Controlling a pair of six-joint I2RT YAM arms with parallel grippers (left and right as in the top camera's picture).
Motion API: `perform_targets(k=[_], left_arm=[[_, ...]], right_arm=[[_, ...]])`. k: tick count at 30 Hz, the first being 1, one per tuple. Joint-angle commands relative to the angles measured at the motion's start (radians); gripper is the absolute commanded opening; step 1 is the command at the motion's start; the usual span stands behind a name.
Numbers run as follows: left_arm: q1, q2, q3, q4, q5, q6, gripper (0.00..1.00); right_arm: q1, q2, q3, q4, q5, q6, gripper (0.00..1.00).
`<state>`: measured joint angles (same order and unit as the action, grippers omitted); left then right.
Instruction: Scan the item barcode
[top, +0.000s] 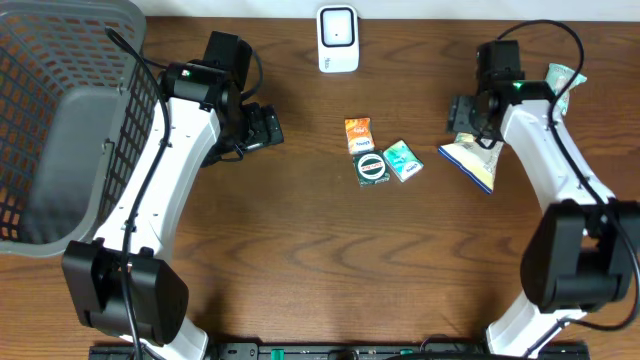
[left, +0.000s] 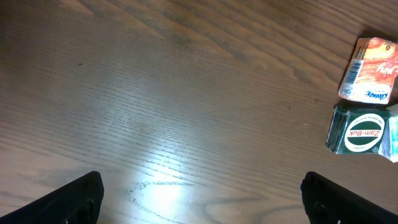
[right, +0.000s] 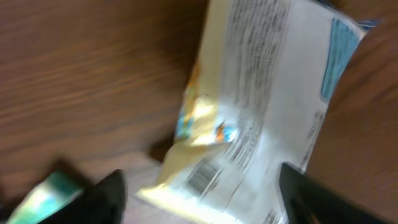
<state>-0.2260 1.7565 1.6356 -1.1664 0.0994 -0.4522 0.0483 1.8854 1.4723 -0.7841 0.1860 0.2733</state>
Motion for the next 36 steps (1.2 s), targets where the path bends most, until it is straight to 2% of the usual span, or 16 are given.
perform_targets(k=[1, 7, 9, 12, 15, 19, 23, 27, 31, 34, 36], left_arm=[[0.002, 0.004, -0.005, -0.003, -0.003, -0.013, 1.0], [0.002, 0.004, -0.005, -0.003, -0.002, -0.013, 1.0], [0.002, 0.004, -0.005, -0.003, -0.002, -0.013, 1.0], [0.002, 0.004, -0.005, -0.003, -0.003, -0.013, 1.0], [0.002, 0.004, -0.005, -0.003, -0.003, -0.013, 1.0], [0.002, 0.004, -0.005, -0.003, -0.002, -0.013, 1.0], [0.002, 0.004, -0.005, -0.003, -0.002, -0.013, 0.99], [0.002, 0.004, -0.005, -0.003, -0.002, -0.013, 1.0], [0.002, 0.004, -0.005, -0.003, -0.003, -0.013, 1.0], [0.002, 0.004, -0.005, -0.003, -0.002, -0.013, 1.0], [0.002, 0.004, -0.005, -0.003, -0.002, -0.013, 1.0]], right_arm=[[-0.009, 0.019, 0.005, 0.016, 0.095, 0.027, 0.63], [-0.023, 0.052, 0.005, 0.022, 0.156, 0.055, 0.6], [-0.029, 0.066, 0.005, 0.022, 0.156, 0.055, 0.66], [-0.039, 0.107, 0.005, 0.027, 0.148, 0.056, 0.63], [-0.041, 0.163, 0.005, 0.04, 0.113, 0.055, 0.52], [-0.041, 0.24, 0.005, 0.035, 0.078, 0.055, 0.29], [-0.041, 0.257, 0.005, 0.004, 0.043, 0.055, 0.24], [-0.041, 0.195, 0.015, -0.051, 0.043, 0.055, 0.21], [-0.04, 0.074, 0.031, -0.129, 0.043, 0.055, 0.22], [-0.04, -0.034, 0.031, -0.174, 0.025, 0.051, 0.35], [-0.04, -0.099, 0.031, -0.183, -0.013, 0.051, 0.39]])
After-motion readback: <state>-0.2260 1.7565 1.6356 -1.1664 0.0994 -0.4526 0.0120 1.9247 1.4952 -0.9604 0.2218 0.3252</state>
